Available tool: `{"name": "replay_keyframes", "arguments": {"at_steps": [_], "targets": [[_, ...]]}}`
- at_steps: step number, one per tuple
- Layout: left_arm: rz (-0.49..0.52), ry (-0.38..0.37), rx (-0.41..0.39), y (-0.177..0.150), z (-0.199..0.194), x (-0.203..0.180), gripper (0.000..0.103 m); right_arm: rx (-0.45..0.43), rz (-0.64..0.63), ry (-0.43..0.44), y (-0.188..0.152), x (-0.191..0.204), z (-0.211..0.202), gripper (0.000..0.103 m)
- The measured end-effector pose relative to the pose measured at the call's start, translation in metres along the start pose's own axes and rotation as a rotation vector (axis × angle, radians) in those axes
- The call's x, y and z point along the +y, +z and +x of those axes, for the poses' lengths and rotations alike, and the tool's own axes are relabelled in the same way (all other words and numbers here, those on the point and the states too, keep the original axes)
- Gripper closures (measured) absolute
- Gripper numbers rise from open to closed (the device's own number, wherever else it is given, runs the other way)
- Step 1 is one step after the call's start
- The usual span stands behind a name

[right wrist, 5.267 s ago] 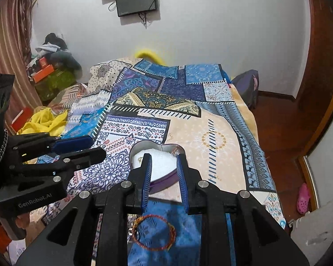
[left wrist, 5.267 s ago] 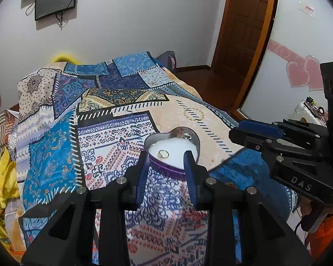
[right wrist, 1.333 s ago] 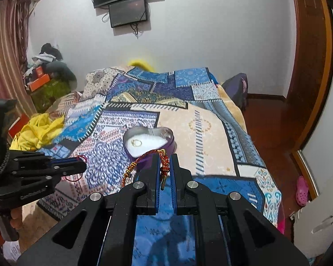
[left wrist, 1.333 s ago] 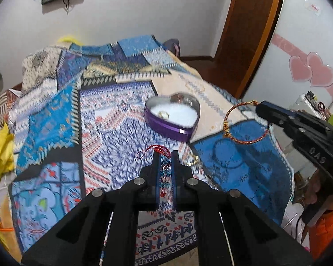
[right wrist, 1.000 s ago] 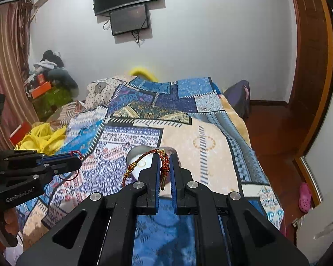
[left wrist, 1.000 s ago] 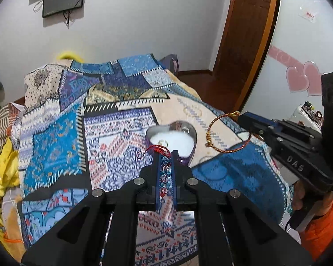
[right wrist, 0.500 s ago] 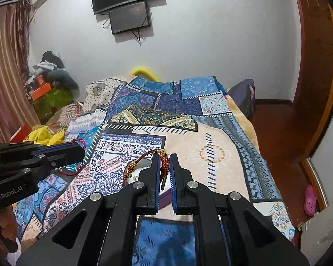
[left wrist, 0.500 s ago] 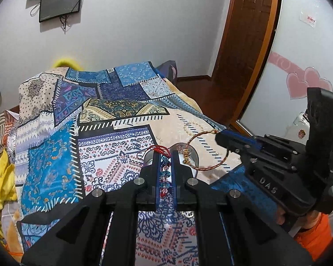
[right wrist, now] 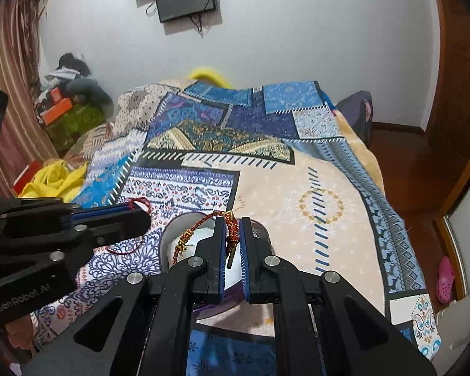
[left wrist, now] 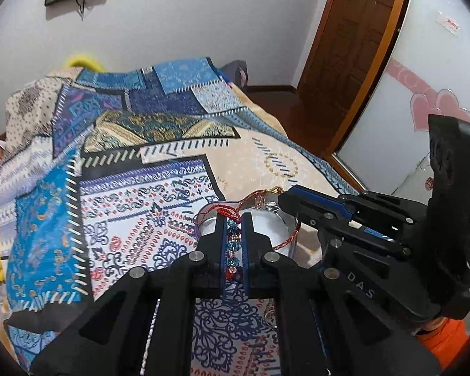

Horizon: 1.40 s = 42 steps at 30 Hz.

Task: Organize jewelry
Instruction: 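Lower both bracelets into the purple tin and open both grippers, then move the right gripper to a silver ring and grasp it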

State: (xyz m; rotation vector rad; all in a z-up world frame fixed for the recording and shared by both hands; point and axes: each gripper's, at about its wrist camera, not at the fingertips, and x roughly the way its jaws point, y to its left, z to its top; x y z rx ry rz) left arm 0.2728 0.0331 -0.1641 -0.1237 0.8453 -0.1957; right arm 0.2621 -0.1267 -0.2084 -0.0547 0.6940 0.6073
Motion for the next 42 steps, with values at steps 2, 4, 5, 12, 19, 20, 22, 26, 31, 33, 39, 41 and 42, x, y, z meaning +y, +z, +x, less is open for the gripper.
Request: {"name": "replay_keyframes", "arguments": {"at_steps": [2,4,5,12,19,20,22,26,31,33,39,41,42], "targets": [[-0.012,-0.010,0.019,0.000,0.008,0.003,0.097,0.018,-0.001,0.006,0.000,-0.001,0.004,0.096],[-0.026,-0.023,0.039,0.000,0.015,0.006,0.097,0.040,-0.005,0.013,-0.001,-0.002,0.008,0.096],[-0.030,-0.027,0.046,0.000,0.017,0.007,0.097,0.045,-0.007,0.014,-0.001,-0.002,0.009,0.096],[-0.022,-0.025,0.077,-0.002,0.028,0.007,0.097,0.097,-0.025,0.023,-0.003,-0.001,0.018,0.096],[0.018,0.000,0.083,-0.003,0.027,0.002,0.097,0.133,-0.027,0.029,-0.005,0.000,0.022,0.096],[0.022,0.005,0.084,-0.003,0.026,0.001,0.097,0.134,-0.028,0.028,-0.005,0.000,0.022,0.096],[0.026,0.009,0.080,-0.003,0.024,0.001,0.096,0.136,-0.030,0.025,-0.005,0.001,0.020,0.095],[0.024,0.006,0.067,-0.002,0.014,0.000,0.092,0.128,-0.039,0.014,-0.005,0.003,0.015,0.085],[0.028,0.008,0.038,0.000,-0.006,-0.001,0.087,0.089,-0.054,-0.013,-0.002,0.005,0.000,0.074],[0.030,0.010,0.025,0.000,-0.014,-0.002,0.086,0.077,-0.054,-0.018,0.000,0.005,-0.007,0.074],[0.054,0.034,-0.030,-0.004,-0.047,-0.009,0.082,0.032,-0.041,-0.025,0.001,0.005,-0.031,0.074],[0.066,0.038,-0.045,-0.007,-0.057,-0.013,0.080,0.019,-0.037,-0.026,0.000,0.007,-0.039,0.073],[0.071,0.042,-0.051,-0.008,-0.061,-0.015,0.079,0.010,-0.034,-0.026,-0.001,0.008,-0.043,0.073]]}}
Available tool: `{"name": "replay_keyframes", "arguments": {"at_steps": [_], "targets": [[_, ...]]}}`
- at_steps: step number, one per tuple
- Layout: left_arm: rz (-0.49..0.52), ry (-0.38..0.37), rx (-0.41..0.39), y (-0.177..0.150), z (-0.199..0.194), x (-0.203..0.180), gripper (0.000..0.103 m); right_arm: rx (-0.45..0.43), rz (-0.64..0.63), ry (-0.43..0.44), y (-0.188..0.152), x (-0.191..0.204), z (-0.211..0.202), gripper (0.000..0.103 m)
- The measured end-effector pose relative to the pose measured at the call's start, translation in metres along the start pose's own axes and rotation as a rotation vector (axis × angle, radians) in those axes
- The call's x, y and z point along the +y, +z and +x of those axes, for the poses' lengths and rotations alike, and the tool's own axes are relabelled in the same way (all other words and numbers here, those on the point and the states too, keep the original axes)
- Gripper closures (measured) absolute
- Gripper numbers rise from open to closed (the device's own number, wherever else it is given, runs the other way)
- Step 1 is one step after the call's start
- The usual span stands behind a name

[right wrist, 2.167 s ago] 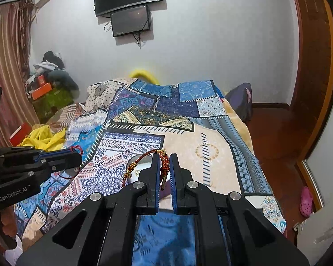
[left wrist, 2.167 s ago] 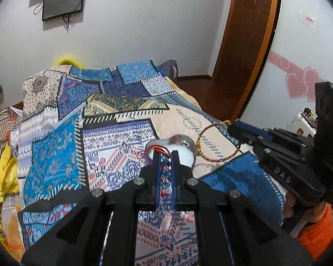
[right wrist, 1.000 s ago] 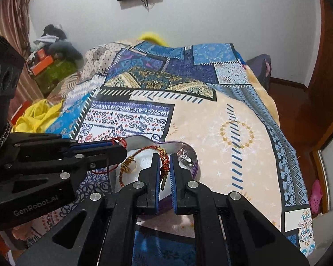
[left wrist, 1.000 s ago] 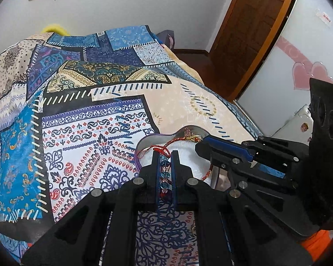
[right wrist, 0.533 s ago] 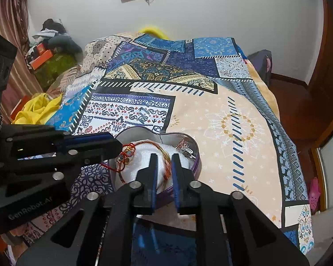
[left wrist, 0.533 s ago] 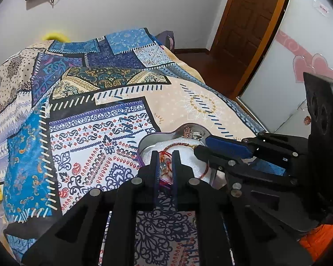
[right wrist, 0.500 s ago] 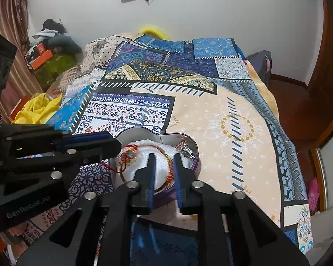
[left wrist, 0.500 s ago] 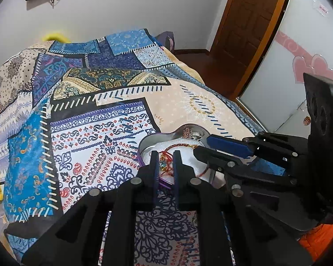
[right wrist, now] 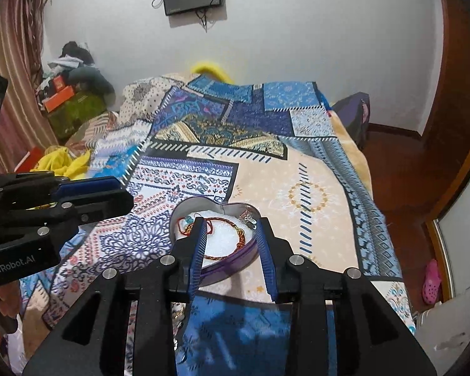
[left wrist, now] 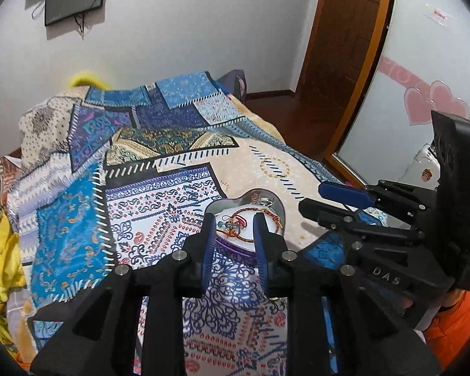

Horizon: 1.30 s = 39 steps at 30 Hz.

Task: Organize jewelry
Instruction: 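Move the right gripper to a silver ring and grasp it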

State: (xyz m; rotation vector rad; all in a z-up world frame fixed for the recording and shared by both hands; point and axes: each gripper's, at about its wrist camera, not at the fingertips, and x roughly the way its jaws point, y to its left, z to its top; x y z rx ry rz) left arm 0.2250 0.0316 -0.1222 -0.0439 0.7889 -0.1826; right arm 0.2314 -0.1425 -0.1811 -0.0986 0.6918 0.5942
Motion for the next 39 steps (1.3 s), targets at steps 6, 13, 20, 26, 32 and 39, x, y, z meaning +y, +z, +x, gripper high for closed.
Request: {"name": "replay_keyframes", "arguments": {"at_steps": [6,13,20,26,32,39], "targets": [[0.033,0.030,-0.043,-0.009,-0.027,-0.012,0.078,-0.043,0.002,0.005,-0.009,0.009,-0.025,0.073],[0.026,0.035,-0.069,-0.029,-0.049,-0.019,0.073,-0.049,0.011,0.014,-0.027,0.016,-0.036,0.073],[-0.011,0.029,-0.016,-0.058,-0.044,-0.016,0.072,0.017,0.020,0.026,-0.053,0.022,-0.027,0.073],[-0.023,0.032,0.049,-0.083,-0.032,-0.012,0.072,0.096,0.029,0.041,-0.077,0.027,-0.008,0.073],[-0.028,0.027,0.102,-0.102,-0.021,-0.011,0.072,0.153,0.052,0.064,-0.092,0.029,0.007,0.073],[-0.033,0.027,0.127,-0.109,-0.012,-0.009,0.072,0.138,0.015,0.072,-0.097,0.038,0.009,0.073]]}}
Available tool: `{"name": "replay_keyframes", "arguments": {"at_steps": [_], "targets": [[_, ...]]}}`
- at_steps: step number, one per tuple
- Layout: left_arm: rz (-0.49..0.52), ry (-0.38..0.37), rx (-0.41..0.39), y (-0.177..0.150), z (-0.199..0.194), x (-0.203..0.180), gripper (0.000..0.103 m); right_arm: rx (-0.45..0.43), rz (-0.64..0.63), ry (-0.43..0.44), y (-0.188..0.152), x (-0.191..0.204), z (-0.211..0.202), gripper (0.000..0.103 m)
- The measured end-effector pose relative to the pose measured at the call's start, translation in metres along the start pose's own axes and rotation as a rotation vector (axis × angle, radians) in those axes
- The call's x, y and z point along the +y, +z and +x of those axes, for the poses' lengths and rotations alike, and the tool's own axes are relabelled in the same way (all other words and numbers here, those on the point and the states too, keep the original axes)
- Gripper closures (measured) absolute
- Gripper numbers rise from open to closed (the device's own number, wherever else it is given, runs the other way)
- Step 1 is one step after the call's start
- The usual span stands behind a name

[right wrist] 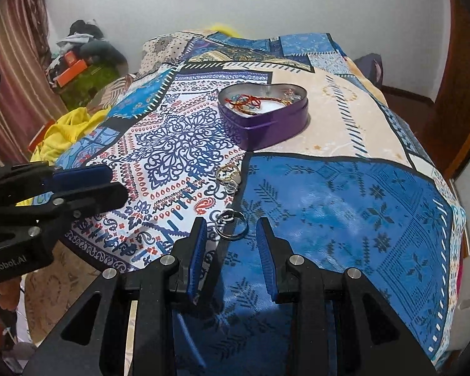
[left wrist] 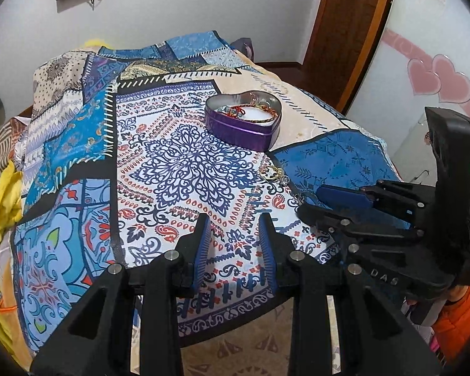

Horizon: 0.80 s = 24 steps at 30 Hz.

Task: Organize jewelry
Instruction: 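Move the right gripper to a silver ring and grasp it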

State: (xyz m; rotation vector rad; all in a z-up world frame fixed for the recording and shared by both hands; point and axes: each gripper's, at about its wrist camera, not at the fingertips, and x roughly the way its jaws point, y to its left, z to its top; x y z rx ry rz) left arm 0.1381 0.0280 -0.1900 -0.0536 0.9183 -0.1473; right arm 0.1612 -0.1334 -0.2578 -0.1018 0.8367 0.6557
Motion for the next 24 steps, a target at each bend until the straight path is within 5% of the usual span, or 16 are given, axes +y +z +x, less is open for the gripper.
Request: {"name": "replay_keyframes", "arguments": {"at_steps": [5,24], "targets": [[0.001,-0.007,0.011,0.003,0.006,-0.002,0.072,-0.014,-0.026,-0.001,-0.002,0.002,0.001,0.084],[0.017,-0.109,0.107,0.031,0.056,-0.038,0.078,-0.122,0.086,-0.088,0.002,-0.050,-0.035,0.084]]}}
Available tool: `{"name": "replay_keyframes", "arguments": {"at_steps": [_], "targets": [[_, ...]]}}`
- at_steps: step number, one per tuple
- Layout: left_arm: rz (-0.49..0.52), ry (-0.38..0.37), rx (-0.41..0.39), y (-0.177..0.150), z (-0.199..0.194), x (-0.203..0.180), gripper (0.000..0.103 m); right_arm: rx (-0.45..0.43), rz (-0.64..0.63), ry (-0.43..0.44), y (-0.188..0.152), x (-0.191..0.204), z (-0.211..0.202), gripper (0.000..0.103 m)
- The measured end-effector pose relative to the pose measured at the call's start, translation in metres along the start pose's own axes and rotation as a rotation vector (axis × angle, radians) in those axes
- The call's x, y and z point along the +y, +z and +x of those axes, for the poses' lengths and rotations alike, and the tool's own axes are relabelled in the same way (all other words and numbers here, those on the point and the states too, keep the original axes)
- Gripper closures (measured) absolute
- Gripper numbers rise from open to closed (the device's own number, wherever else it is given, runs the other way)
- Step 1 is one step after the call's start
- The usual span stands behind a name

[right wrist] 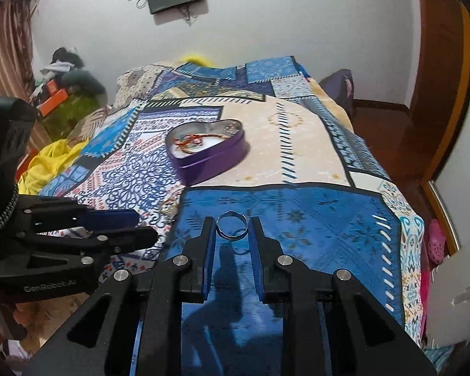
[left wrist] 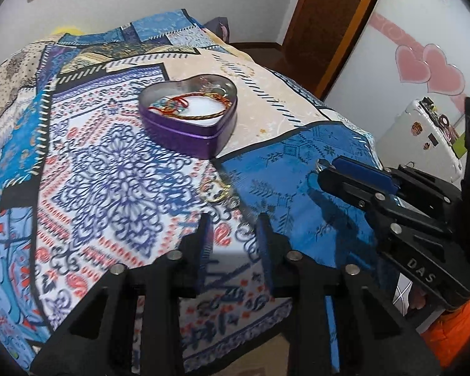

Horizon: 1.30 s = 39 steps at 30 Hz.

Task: Organize jewelry
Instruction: 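Move the right gripper to a silver ring and grasp it, then carry the silver ring to the tin with the right gripper while the left gripper carries a charm there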

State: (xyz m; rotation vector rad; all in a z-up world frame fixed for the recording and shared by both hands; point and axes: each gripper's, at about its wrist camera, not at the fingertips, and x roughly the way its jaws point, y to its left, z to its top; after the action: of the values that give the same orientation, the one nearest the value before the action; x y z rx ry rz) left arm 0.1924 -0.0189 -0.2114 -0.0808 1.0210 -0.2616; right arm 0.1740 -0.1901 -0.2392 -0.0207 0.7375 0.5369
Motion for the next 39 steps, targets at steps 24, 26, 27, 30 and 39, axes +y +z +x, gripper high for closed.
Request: {"name": "replay_keyframes", "arguments": {"at_steps": [24,26,27,30,39], "targets": [[0.007,0.057,-0.074,0.005,-0.018,-0.004,0.091,-0.030,0.016,0.025,0.005,-0.005,-0.008,0.084],[0.010,0.061,-0.093,0.008,-0.025,-0.003,0.091,-0.036,0.014,0.025,0.007,-0.004,-0.009,0.084],[0.010,0.063,-0.106,0.009,-0.030,-0.003,0.091,-0.041,0.014,0.026,0.009,-0.004,-0.011,0.084],[0.005,0.064,-0.138,0.014,-0.042,0.000,0.091,-0.053,0.008,0.025,0.013,-0.002,-0.013,0.084],[0.010,0.081,-0.222,0.035,-0.068,0.006,0.091,-0.111,-0.010,0.030,0.036,0.005,-0.019,0.084]]}}
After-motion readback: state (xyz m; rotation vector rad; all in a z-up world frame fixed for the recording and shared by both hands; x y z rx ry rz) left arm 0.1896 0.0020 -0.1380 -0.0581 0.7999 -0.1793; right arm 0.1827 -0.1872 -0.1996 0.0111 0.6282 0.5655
